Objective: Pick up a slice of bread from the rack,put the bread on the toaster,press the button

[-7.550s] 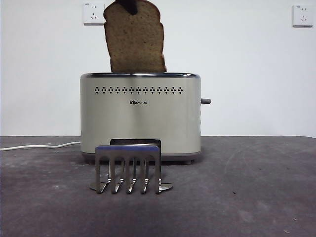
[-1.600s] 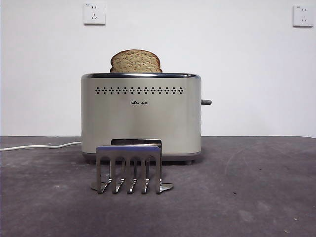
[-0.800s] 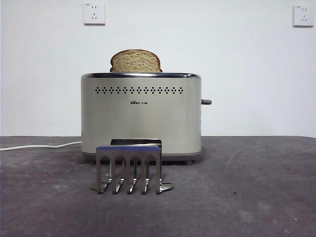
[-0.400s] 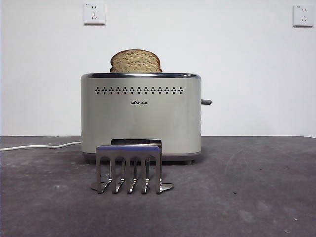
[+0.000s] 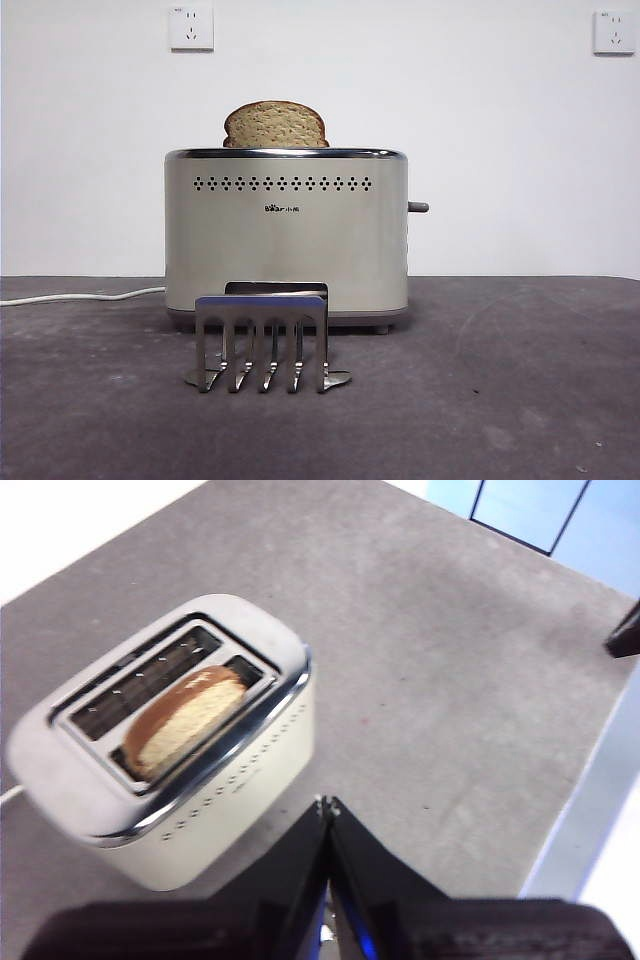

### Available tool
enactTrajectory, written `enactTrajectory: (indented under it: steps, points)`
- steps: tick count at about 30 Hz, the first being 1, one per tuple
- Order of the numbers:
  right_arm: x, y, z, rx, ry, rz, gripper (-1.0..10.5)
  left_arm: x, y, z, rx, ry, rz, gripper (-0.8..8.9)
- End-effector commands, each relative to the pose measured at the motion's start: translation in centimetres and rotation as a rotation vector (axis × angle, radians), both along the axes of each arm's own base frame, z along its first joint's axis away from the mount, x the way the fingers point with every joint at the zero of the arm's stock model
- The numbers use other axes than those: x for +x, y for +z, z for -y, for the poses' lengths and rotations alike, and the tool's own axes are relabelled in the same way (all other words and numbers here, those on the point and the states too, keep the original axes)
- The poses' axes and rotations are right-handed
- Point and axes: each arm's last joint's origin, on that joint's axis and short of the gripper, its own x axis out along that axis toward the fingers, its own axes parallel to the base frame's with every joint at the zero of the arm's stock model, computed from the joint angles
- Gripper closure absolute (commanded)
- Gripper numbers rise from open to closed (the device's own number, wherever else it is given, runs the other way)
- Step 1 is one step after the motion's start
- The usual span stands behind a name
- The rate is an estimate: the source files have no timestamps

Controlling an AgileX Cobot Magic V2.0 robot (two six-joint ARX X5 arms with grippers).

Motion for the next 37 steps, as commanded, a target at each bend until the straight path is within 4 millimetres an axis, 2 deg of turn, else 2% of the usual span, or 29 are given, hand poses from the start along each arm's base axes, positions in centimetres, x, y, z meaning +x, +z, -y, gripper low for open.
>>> enactTrajectory:
  steps: [1, 5, 8, 11, 14, 21, 30, 33, 37]
  points:
    - [0.1, -0.2, 0.0, -0.006, 0.003, 0.003, 9.5, -0.5, 1.0, -1.5, -0.007, 0.021, 0.117, 8.16]
    - [0.1, -0.2, 0.0, -0.007, 0.003, 0.003, 9.5, -2.0, 3.2, -4.3, -0.075, 0.123, 0.302, 8.16]
    - [0.1, -0.2, 0.0, -0.006, 0.003, 0.003, 9.5, -3.9, 4.0, -6.3, -0.123, 0.191, 0.422, 8.16]
    - [0.1, -0.2, 0.0, -0.006, 0.003, 0.003, 9.5, -5.3, 3.4, -7.7, -0.135, 0.274, 0.520, 8.16]
    - [0.1, -0.2, 0.0, -0.007, 0.003, 0.003, 9.5, -6.9, 1.5, -8.9, -0.128, 0.366, 0.618, 8.16]
    - [0.1, -0.2, 0.0, -0.007, 0.003, 0.003, 9.5, -9.0, -6.3, -10.3, -0.131, 0.532, 0.745, 8.16]
    - [0.1, -0.2, 0.0, -0.007, 0.003, 0.003, 9.5, -8.8, -17.8, -11.0, -0.121, 0.610, 0.707, 8.16]
    - [0.1, -0.2, 0.0, -0.007, 0.003, 0.003, 9.5, -8.6, -21.1, -11.0, -0.116, 0.616, 0.683, 8.16]
    - [0.1, -0.2, 0.0, -0.007, 0.003, 0.003, 9.5, -8.6, -24.5, -11.0, -0.106, 0.620, 0.644, 8.16]
